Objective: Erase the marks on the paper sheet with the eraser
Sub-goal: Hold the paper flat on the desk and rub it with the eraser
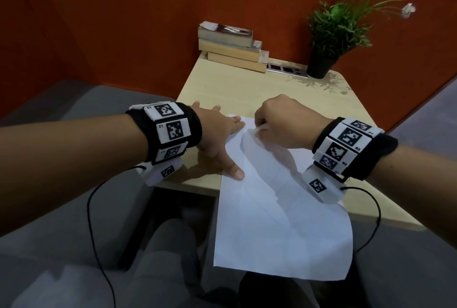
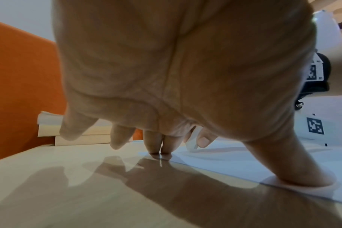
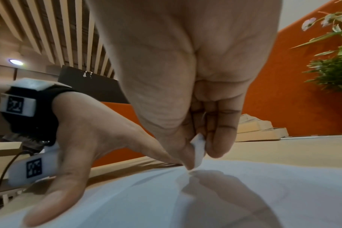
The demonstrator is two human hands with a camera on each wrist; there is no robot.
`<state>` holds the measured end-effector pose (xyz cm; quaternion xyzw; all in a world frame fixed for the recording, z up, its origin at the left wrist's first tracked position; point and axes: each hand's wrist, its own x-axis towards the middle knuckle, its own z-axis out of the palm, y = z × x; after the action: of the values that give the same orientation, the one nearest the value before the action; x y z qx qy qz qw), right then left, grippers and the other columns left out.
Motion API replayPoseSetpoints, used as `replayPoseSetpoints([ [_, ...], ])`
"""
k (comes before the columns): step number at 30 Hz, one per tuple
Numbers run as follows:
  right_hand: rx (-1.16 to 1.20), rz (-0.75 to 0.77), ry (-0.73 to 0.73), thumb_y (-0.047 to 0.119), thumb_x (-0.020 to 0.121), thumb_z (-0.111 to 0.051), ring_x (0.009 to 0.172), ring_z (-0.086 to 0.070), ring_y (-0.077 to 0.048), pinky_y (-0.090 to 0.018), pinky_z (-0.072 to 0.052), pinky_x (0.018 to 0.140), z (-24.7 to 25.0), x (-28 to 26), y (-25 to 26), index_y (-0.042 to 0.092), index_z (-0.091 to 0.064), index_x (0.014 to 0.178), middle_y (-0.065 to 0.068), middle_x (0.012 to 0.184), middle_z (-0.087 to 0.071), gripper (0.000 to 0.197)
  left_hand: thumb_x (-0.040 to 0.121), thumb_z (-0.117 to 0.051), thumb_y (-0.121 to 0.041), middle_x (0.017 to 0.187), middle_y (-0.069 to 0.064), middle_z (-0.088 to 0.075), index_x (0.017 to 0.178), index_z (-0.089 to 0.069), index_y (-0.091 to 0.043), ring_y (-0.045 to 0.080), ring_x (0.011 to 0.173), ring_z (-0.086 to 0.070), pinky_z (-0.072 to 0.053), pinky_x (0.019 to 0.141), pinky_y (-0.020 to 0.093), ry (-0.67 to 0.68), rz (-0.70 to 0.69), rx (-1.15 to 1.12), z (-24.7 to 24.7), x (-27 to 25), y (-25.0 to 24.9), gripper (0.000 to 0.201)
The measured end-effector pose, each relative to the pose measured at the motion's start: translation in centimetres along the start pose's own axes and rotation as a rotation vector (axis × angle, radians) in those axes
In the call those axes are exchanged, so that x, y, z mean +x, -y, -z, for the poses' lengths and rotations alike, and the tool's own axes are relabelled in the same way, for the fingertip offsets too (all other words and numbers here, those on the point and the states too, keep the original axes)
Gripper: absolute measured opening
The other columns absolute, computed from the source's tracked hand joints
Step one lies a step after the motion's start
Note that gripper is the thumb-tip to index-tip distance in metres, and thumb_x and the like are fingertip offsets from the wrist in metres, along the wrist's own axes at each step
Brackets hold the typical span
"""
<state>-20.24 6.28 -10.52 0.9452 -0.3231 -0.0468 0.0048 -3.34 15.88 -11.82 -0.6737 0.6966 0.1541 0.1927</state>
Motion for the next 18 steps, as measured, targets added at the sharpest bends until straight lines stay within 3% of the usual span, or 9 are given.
replayPoseSetpoints([
  [2,0.007,0.033,0.021,0.025,0.093,-0.067,0.091,-0.066,-0.03,-0.042,-0.06,0.077,-0.1,0.0,0.4,0.018,-0.077,0.098,-0.005,0.095,-0.071,0.014,0.055,-0.054,-0.103,0.173,-0.017,0.011,0.164,0.011,-0.037,0.035,0.16,0.006,0.002,0.12,0.071,-0.003,0.006,-0.024,-0.3,0.1,0.1,0.144],
  [7,-0.01,-0.016,0.001,0.021,0.092,-0.065,0.088,-0.067,-0.032,-0.038,-0.058,0.07,0.0,0.4,0.4,0.015,-0.077,0.09,-0.008,0.09,-0.07,0.013,0.056,-0.053,-0.102,0.172,-0.016,0.014,0.164,0.014,-0.036,0.037,0.159,0.009,0.002,0.119,0.075,0.018,0.012,-0.031,-0.3,0.1,0.0,0.143],
  [10,-0.019,0.033,0.02,0.019,0.091,-0.063,0.081,-0.065,-0.032,-0.039,-0.057,0.066,-0.4,0.2,1.4,0.014,-0.075,0.087,-0.007,0.085,-0.067,0.014,0.05,-0.053,-0.104,0.172,-0.017,0.014,0.163,0.015,-0.038,0.037,0.159,0.01,0.003,0.118,0.076,0.029,0.019,-0.048,-0.2,0.2,0.1,0.147],
  [18,-0.034,0.026,0.008,0.017,0.092,-0.063,0.083,-0.066,-0.033,-0.039,-0.058,0.067,-0.2,0.6,1.4,0.014,-0.075,0.087,-0.007,0.087,-0.066,0.013,0.049,-0.052,-0.104,0.17,-0.02,0.018,0.162,0.019,-0.038,0.037,0.159,0.01,0.003,0.117,0.077,0.05,0.034,-0.047,-0.1,0.1,0.0,0.149],
])
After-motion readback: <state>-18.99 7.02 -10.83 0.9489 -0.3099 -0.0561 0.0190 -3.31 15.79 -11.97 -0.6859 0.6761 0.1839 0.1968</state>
